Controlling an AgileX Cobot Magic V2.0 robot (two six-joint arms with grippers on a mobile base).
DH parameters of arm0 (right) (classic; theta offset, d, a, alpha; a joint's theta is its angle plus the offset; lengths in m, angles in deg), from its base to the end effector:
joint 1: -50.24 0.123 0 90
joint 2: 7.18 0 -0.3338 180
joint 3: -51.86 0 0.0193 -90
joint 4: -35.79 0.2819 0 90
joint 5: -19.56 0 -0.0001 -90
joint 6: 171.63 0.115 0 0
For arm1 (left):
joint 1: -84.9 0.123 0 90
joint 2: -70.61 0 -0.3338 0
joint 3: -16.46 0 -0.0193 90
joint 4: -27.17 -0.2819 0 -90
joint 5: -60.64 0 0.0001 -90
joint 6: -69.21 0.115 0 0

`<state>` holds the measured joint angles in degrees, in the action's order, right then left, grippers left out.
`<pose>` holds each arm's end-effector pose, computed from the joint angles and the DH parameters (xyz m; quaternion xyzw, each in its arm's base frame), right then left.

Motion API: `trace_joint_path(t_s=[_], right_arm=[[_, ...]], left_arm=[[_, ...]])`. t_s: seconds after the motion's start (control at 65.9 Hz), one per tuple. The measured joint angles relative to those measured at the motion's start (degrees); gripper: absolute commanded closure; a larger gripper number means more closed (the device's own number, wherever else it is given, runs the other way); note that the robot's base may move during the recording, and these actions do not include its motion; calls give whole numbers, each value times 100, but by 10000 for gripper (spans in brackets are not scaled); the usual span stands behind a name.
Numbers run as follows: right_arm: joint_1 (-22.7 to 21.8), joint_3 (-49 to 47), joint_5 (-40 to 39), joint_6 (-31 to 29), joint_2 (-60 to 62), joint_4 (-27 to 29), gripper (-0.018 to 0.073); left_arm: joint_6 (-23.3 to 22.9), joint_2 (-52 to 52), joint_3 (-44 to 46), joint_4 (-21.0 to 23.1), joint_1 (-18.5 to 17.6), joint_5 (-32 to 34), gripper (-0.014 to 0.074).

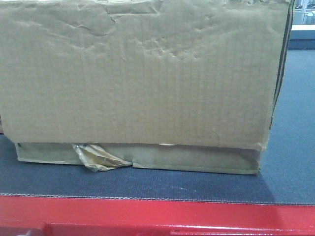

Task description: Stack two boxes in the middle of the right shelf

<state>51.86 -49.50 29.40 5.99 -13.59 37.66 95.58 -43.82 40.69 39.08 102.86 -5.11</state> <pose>0.0620 0.0024 0.1939 -0.0158 0.7364 0.0084 0.6763 0.4507 0.1233 0.3424 0.0494 0.9718 -0.0157 0.2302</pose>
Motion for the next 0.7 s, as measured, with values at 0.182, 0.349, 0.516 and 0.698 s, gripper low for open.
trace_joint_path(t_s=[0.182, 0.349, 0.516, 0.698], right_arm=[[0, 0, 0, 0, 0, 0, 722], [0, 0, 0, 0, 0, 0, 722], [0, 0, 0, 0, 0, 0, 722], [0, 0, 0, 0, 0, 0, 722]], left_arm=[[22, -361, 0, -12, 0, 109, 16], [22, -525, 0, -12, 0, 97, 24], [42, -525, 0, -12, 0, 88, 254], [27, -525, 0, -44, 0, 86, 712]])
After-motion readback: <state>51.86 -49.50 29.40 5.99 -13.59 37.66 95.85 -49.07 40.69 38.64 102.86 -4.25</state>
